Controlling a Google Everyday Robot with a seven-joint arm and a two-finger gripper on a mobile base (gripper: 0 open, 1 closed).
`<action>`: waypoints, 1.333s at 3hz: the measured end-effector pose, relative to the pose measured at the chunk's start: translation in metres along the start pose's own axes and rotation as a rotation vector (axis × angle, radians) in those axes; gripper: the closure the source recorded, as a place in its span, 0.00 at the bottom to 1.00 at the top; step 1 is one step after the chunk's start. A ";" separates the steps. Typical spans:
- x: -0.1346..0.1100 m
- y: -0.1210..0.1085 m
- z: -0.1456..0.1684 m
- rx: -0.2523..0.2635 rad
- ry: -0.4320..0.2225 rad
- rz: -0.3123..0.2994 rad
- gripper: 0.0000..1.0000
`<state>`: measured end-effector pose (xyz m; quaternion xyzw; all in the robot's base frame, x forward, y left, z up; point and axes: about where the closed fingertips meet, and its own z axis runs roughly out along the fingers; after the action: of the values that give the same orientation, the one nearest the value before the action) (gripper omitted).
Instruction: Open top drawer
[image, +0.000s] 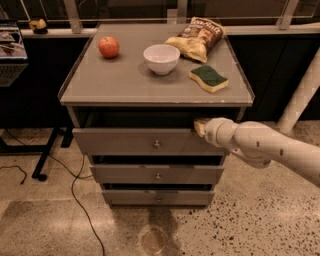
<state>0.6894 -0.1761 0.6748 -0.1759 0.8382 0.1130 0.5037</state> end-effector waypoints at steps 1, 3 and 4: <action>-0.003 0.000 -0.002 0.000 0.000 0.000 1.00; -0.001 0.009 -0.008 -0.023 0.041 0.036 1.00; 0.002 0.020 -0.016 -0.046 0.077 0.067 1.00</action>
Offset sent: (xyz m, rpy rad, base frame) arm -0.0682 -0.0292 -0.0190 0.0310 0.2499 -0.0549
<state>0.6677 -0.1635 0.6807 -0.1636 0.8595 0.1421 0.4629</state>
